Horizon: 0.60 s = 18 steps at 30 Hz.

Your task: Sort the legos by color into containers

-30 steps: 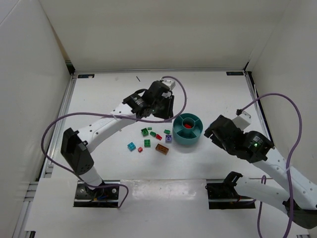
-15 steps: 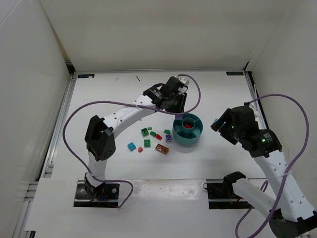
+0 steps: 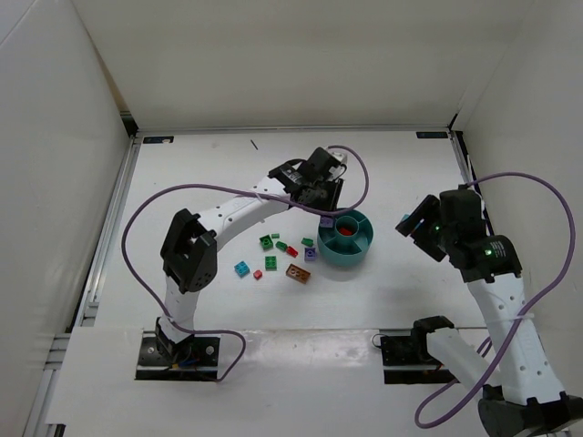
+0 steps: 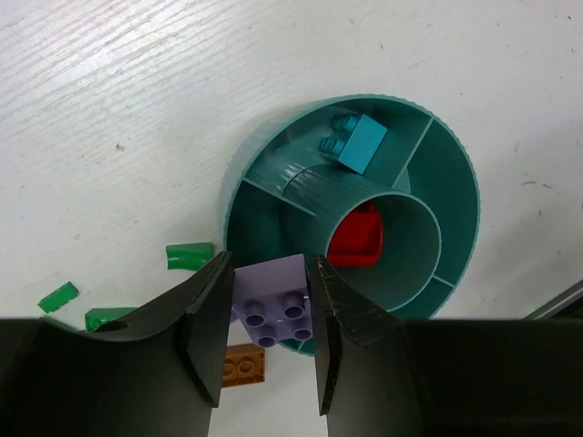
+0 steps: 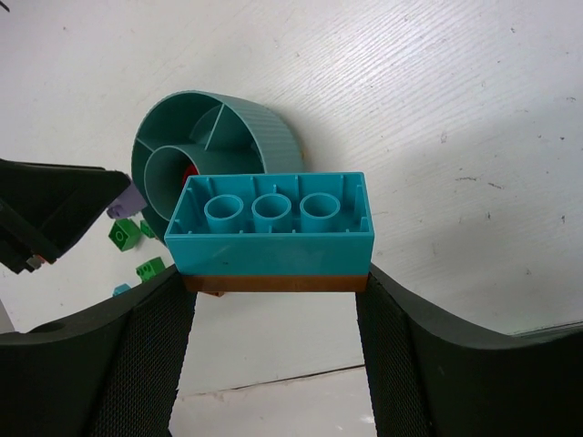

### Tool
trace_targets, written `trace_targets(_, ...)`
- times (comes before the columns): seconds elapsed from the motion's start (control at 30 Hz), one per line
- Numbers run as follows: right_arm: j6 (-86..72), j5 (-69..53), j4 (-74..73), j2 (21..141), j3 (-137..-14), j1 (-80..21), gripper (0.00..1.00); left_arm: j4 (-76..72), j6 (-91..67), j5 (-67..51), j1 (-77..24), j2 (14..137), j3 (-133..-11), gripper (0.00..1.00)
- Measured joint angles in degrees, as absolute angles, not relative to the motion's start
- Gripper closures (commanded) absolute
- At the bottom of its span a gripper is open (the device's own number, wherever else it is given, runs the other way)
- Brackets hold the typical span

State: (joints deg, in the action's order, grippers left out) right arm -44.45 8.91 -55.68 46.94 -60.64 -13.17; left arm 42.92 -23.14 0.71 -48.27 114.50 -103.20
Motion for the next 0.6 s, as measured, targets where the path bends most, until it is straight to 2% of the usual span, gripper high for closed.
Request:
trace_targets(0.1, -44.10, 8.80, -55.29, 46.92, -60.64, -13.26, 0.69, 42.59, -23.40, 0.36, -48.29, 114.54, -103.09, 0.62)
trace_targets(0.13, -43.94, 8.80, -55.22, 46.92, -60.64, -13.37, 0.69, 42.28, -23.53, 0.34, -48.34, 114.54, -103.07, 0.59)
trace_targets(0.23, -43.57, 8.80, -55.11, 46.94, -60.64, -13.58, 0.69, 41.25, -24.03, 0.19, -48.38, 114.54, -102.50, 0.45)
trace_targets(0.27, -43.44, 8.78, -55.07, 46.94, -60.64, -13.63, 0.69, 40.95, -24.08, 0.19, -48.40, 114.54, -102.15, 0.37)
trace_targets(0.43, -43.13, 8.80, -55.07, 46.94, -60.64, -14.28, 0.69, 40.77, -24.51, 0.19, -48.40, 114.54, -101.27, 0.30)
trace_targets(0.6, -42.94, 8.73, -55.00, 46.89, -60.64, -14.48, 0.69, 40.75, -24.69, 0.19, -48.40, 114.54, -101.27, 0.30)
